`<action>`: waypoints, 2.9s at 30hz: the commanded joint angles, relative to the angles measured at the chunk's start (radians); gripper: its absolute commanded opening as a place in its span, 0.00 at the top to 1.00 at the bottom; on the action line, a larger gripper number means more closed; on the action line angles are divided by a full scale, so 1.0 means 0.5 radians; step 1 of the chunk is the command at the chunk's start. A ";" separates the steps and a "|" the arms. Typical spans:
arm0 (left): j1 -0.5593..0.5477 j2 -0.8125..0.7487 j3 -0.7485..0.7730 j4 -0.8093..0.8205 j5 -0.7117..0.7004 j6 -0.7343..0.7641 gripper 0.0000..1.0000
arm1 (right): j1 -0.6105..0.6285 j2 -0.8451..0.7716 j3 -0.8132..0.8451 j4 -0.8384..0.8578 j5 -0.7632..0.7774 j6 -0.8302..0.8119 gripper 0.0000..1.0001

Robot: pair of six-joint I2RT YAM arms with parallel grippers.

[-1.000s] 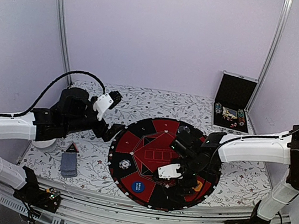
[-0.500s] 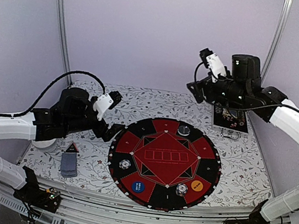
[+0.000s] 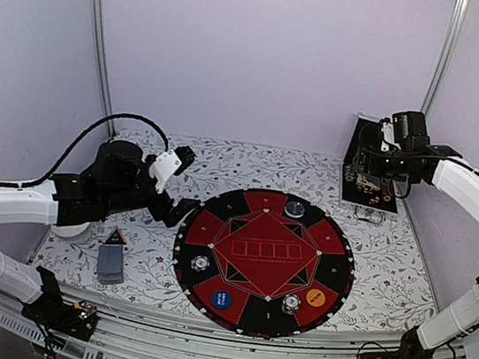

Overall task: Distribute texas hold em gaming equipment
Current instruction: Adjust the poker chips pile in the small blind area.

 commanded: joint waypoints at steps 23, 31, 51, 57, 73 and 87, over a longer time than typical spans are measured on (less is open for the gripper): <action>0.090 -0.013 -0.035 0.016 -0.041 -0.017 0.02 | -0.339 -0.024 -0.283 0.011 -0.004 0.169 0.06; 0.119 -0.054 -0.051 0.039 -0.075 -0.016 0.02 | -0.339 -0.035 -0.306 0.114 0.064 0.256 0.06; 0.170 -0.081 -0.087 0.114 -0.153 0.028 0.02 | -0.339 -0.155 -0.397 0.165 -0.096 0.208 0.10; 0.166 -0.174 -0.243 0.158 0.570 0.273 0.05 | -0.340 -0.249 -0.376 0.053 -0.616 0.157 0.07; -0.346 0.804 0.377 -0.477 -0.411 -1.303 0.02 | -0.333 -0.117 -0.285 -0.058 -0.425 -0.026 0.01; -0.437 1.439 0.752 -0.829 -0.472 -1.655 0.14 | -0.330 -0.232 -0.449 0.051 -0.421 -0.140 0.01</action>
